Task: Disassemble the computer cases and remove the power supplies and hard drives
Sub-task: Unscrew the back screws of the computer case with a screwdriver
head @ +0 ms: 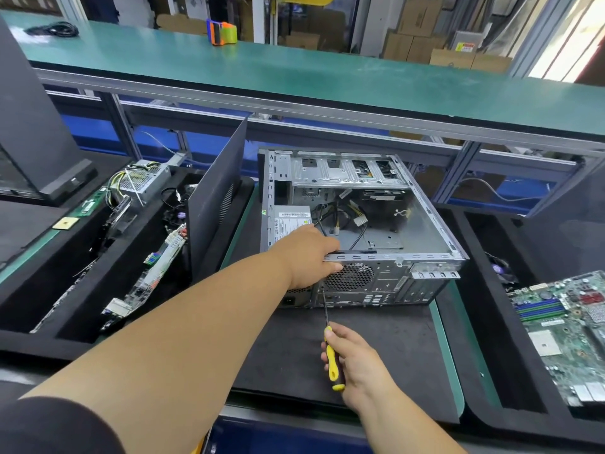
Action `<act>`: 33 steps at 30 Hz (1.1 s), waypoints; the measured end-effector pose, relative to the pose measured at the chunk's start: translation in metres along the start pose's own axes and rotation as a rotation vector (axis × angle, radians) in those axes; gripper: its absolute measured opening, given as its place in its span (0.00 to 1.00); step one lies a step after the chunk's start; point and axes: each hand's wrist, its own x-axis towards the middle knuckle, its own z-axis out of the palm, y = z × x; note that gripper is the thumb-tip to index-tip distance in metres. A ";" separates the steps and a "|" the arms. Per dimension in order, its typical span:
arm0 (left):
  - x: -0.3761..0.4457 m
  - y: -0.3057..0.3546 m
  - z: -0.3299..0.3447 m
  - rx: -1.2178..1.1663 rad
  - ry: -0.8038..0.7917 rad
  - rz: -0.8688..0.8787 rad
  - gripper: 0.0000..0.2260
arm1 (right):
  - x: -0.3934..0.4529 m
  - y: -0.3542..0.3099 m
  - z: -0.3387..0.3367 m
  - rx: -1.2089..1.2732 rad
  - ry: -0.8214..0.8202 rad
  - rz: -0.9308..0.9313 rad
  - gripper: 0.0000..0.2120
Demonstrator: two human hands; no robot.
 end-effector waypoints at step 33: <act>0.002 -0.001 0.002 0.026 0.010 0.006 0.14 | -0.011 -0.007 0.005 -0.204 0.060 0.050 0.17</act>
